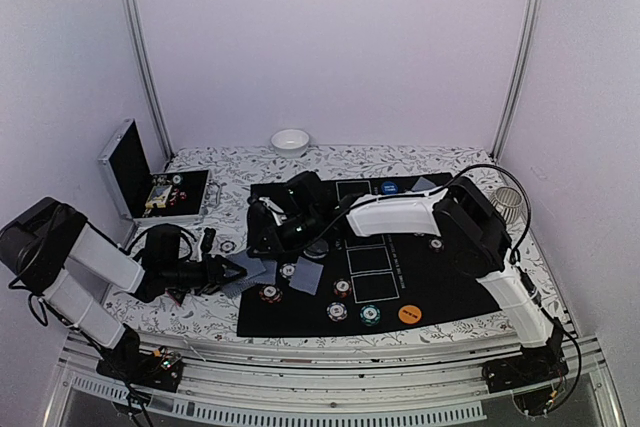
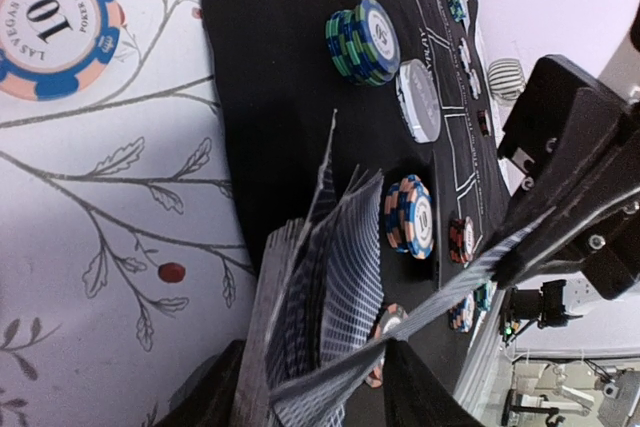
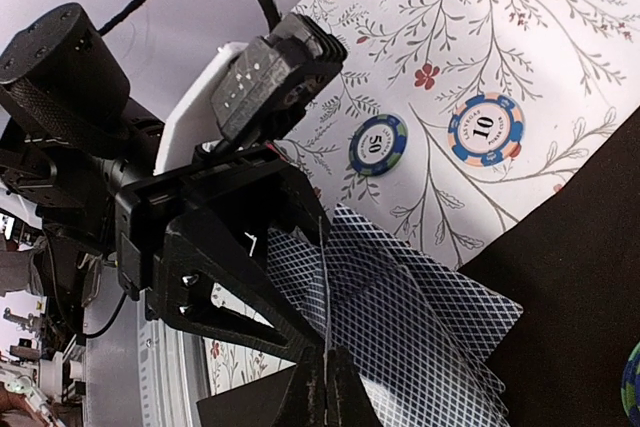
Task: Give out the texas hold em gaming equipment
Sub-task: Pick up the poker card from the face-down deck piles.
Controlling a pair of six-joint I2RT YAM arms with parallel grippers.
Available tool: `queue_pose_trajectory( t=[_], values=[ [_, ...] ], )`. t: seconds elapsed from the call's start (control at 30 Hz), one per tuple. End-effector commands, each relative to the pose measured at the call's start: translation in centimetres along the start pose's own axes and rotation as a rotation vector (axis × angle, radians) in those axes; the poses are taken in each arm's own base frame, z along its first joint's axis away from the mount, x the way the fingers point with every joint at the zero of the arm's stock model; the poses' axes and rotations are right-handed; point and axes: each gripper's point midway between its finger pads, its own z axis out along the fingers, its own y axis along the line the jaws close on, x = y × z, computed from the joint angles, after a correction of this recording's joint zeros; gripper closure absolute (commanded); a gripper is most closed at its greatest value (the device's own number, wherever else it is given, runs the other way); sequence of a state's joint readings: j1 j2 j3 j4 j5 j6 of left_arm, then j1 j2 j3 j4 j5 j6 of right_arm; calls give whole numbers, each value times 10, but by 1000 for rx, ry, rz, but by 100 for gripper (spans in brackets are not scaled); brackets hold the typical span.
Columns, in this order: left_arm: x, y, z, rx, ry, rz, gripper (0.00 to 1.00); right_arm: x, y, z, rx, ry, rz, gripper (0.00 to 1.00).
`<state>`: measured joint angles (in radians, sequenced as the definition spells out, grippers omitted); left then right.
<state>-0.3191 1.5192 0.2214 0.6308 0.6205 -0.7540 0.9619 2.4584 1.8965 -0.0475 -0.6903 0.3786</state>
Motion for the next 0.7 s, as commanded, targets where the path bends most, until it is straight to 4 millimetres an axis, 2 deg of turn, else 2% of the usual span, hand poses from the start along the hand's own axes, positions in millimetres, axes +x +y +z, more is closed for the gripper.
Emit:
queue_pose_trajectory(
  t=[0.0,0.33,0.57,0.6,0.67],
  values=[
    [6,16,-2,-53,13,-25,54,-21,18,-23,-4,-43,-17,98],
    [6,16,0,-52,22,-27,54,-34,9,-34,33,-93,8,98],
    [3,16,2,-50,23,-21,53,-39,13,-37,-10,-107,27,98],
    [3,16,3,-49,24,-23,53,-52,27,-47,-26,-136,9,98],
    [3,15,3,-46,25,-19,53,-59,29,-54,-27,-157,15,98]
  ],
)
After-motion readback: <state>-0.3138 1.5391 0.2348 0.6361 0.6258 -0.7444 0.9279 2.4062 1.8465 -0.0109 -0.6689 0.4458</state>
